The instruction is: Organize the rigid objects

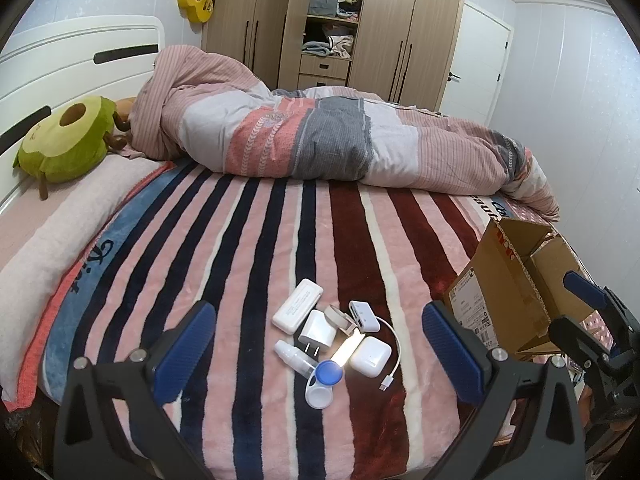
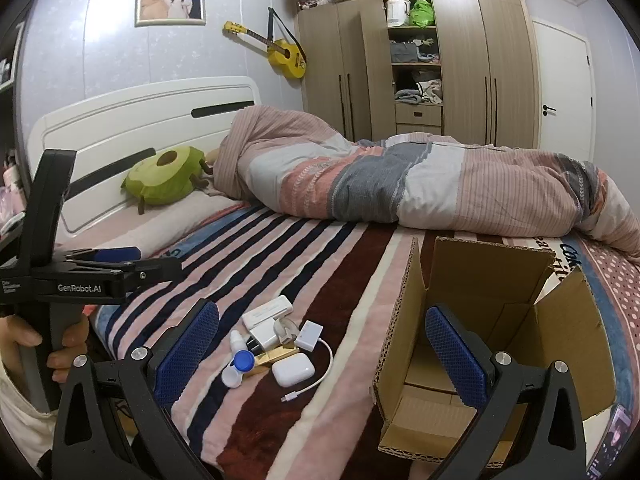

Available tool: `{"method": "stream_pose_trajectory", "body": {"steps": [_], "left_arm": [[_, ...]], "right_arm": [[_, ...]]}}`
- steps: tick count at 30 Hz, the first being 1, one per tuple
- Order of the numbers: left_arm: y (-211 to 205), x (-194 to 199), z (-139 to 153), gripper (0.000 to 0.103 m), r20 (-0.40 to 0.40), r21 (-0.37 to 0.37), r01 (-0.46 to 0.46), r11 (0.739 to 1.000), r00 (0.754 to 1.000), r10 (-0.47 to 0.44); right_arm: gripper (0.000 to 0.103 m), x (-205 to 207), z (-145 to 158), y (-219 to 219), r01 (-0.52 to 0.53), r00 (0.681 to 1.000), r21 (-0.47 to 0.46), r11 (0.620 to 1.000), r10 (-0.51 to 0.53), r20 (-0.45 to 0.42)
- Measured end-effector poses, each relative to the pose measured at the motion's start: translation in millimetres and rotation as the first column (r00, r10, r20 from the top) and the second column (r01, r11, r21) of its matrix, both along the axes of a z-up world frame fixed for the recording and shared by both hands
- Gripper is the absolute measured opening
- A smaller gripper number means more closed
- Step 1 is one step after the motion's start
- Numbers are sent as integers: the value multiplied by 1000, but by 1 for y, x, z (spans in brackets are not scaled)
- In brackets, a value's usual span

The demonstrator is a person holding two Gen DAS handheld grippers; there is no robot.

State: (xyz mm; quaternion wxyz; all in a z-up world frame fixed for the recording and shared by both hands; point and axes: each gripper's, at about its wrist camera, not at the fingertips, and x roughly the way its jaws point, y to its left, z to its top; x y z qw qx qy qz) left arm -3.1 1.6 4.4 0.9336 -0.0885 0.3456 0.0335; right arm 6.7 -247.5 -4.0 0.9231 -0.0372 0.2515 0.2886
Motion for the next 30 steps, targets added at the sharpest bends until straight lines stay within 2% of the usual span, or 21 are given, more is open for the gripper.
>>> {"method": "stream_pose_trajectory", "body": {"steps": [30], "left_arm": [[-1,-5,5,102,23,12,13,1000,1000,-14]], "right_arm": [[103,0,-4,1,-5,1000,2,1000,5,-10]]}}
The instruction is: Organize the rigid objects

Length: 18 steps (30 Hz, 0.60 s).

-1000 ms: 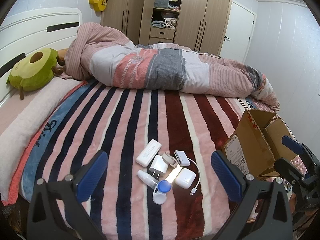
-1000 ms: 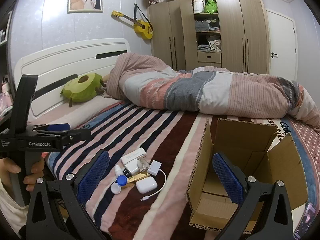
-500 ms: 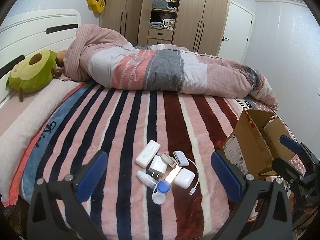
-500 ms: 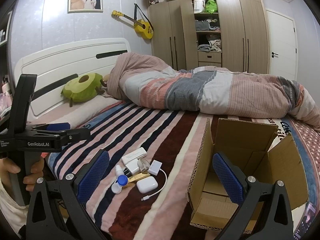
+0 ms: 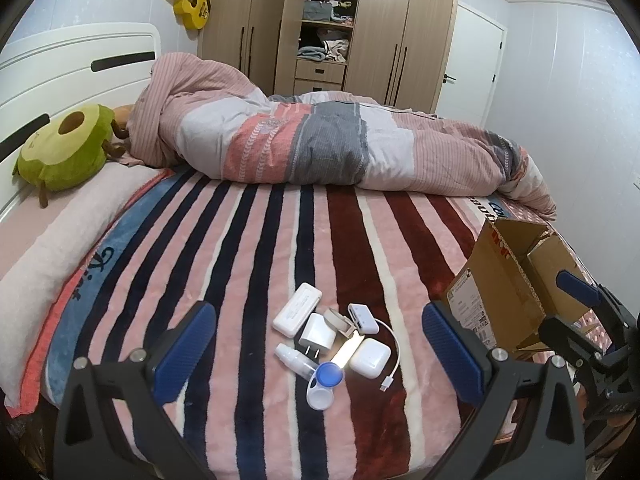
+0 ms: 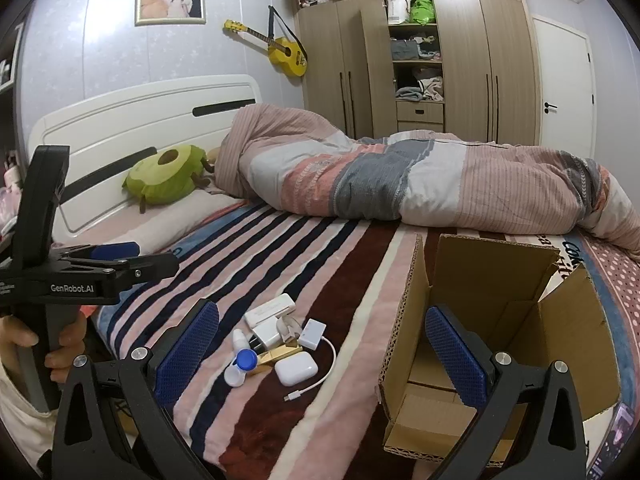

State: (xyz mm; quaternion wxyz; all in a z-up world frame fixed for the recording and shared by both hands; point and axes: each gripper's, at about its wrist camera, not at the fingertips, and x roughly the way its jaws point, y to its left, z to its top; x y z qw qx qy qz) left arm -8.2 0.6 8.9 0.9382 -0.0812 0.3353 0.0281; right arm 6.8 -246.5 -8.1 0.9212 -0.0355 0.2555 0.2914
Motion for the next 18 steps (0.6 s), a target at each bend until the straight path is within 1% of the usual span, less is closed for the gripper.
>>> {"method": "stream_pose_trajectory", "body": {"steps": [3,4,5,13,18], "left_arm": [[0,0,0,102,2,0,6,1000,1000,-6],[0,0,1,102,3,-1,7,1000,1000,-7],[1,0,1,102,4,0,8,1000,1000,-8],[1,-1,1,102,6,1,7,1000,1000,-7],[1,-1,2,102,5,2,9,1000,1000,-9]], "right_arm": [[103,0,0,0,0,1000,2,1000,0,-1],[103,0,-7,6,0,1000,3,1000,0,-2],[103,0,-7,6,0,1000,3,1000,0,-2],[103,-6,-3,5,-12,1000,33,999,12,25],[103,-5,-1,6,-17,999,14,1000,17,30]]}}
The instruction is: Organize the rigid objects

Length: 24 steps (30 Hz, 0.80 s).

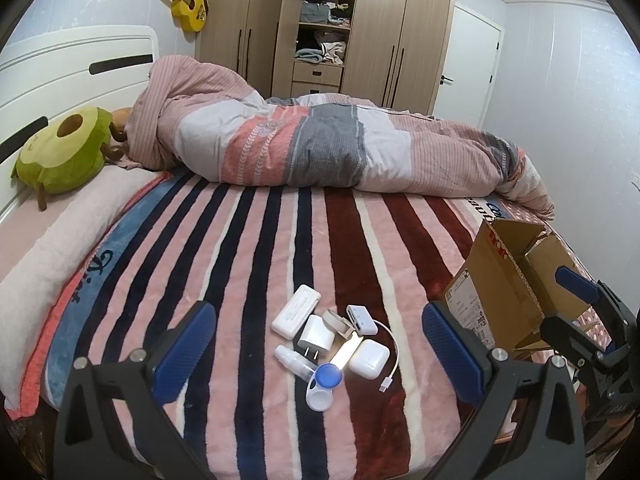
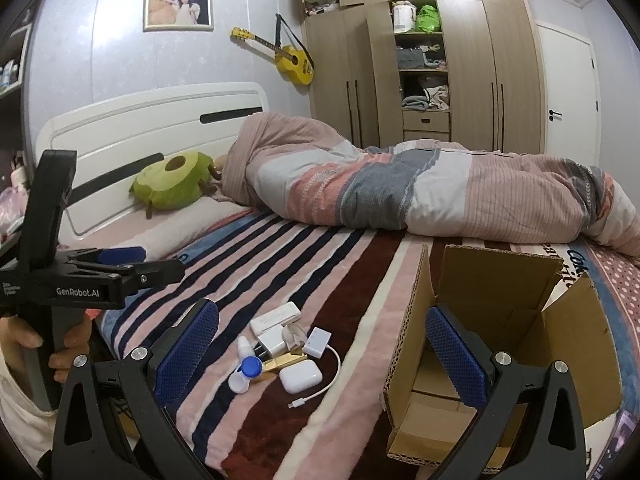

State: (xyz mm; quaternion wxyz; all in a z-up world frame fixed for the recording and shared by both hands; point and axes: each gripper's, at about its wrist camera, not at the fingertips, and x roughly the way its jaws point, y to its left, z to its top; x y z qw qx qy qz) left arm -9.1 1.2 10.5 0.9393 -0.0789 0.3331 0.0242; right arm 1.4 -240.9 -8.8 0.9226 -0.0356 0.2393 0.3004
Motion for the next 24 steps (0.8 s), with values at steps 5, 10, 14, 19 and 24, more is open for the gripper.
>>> {"method": "stream_pose_trajectory", "body": {"steps": [5,10,14,19,24], "left_arm": [[3,-1,0,102,8,-16,4,1000,1000,-4],[17,-3,-5,102,12,-31,-3,1000,1000,3],[35,-7,-12,103,27,-32,-39,999,999,40],[56,-1,-37,103,-5,10,-95,995,995,95],[75,2,-66,102,-30,-4,-110,994,993,110]], "right_arm": [[103,-5,3,5,-43,999,1,999,43,-8],[100,-17,13,17,-57,997,-39,998,59,49],[82,-27,13,41,-127,989,-51,991,130,67],[54,-31,-16,77,-247,969,-28,969,247,9],[49,-17,-85,106,-274,950,-38,961,264,-170]]}}
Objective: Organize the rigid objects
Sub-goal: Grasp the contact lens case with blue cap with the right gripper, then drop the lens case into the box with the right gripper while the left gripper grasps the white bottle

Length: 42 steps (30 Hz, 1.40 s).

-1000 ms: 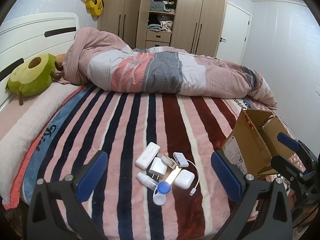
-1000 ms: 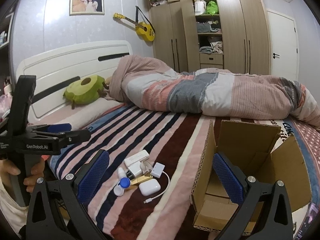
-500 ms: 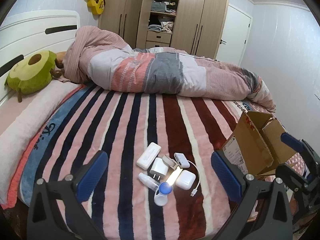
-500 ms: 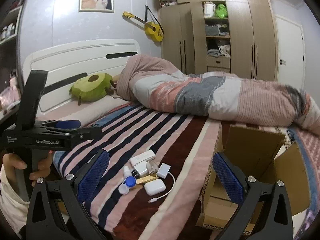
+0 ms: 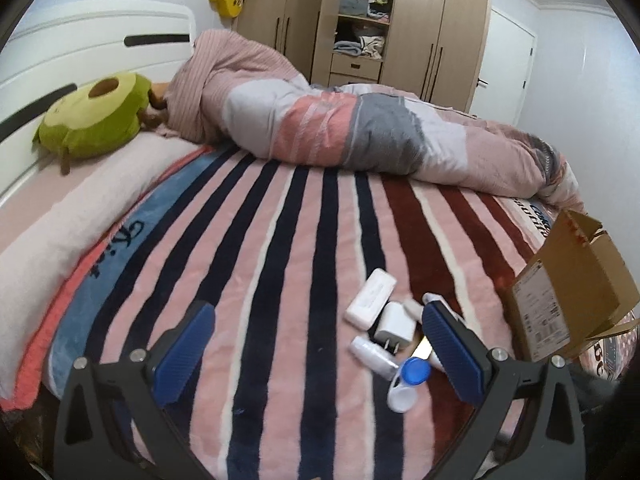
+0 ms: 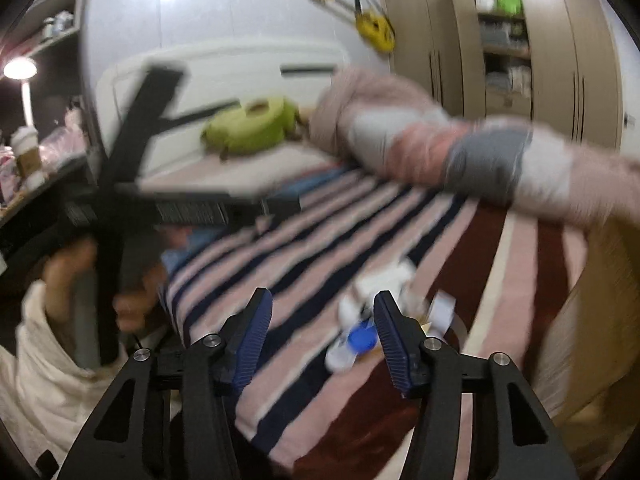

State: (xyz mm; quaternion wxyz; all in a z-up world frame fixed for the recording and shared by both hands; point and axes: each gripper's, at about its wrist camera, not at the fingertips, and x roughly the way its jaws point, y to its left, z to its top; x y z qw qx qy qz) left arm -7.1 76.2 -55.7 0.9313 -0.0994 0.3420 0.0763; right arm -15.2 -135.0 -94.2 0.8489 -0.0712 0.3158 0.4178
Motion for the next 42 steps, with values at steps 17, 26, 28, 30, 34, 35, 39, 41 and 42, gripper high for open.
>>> {"method": "stream_pose_trajectory", "body": {"steps": [17,26,28,30,34,35,39,41,42], "left_arm": [[19,-7,-36,102,-1,42,66,997,998,-66],[16,2,-47,102,-32,-10,218,976,975,-218],[14,6,-52,102,-48,-27,241,970,969,-242],[11,7,-55,102,-50,-59,257,965,964,-260],[2,10,-60,102,-64,-82,266,960,960,-272],[-2,12,-61,102,-68,-80,276,958,957,-282],[-16,24,-69,102,-97,-64,309,949,944,-314],[-21,32,-75,102,-109,-72,326,943,937,-332],[-23,36,-78,102,-117,-77,331,940,934,-339]], "right_arm": [[25,44,-95,43,149,971,-132,980,-170,-168],[25,32,-66,27,40,991,-87,995,-51,-126],[25,29,-51,22,31,995,-84,996,-39,-97],[25,28,-30,15,21,997,-66,998,-26,-71],[25,25,18,-3,20,999,-29,999,-21,-25],[25,23,34,-12,31,999,-23,999,-31,8],[25,22,86,-54,119,988,0,993,-119,96],[25,26,104,-82,194,975,-9,981,-192,115],[25,29,109,-93,243,962,-42,969,-235,138]]}}
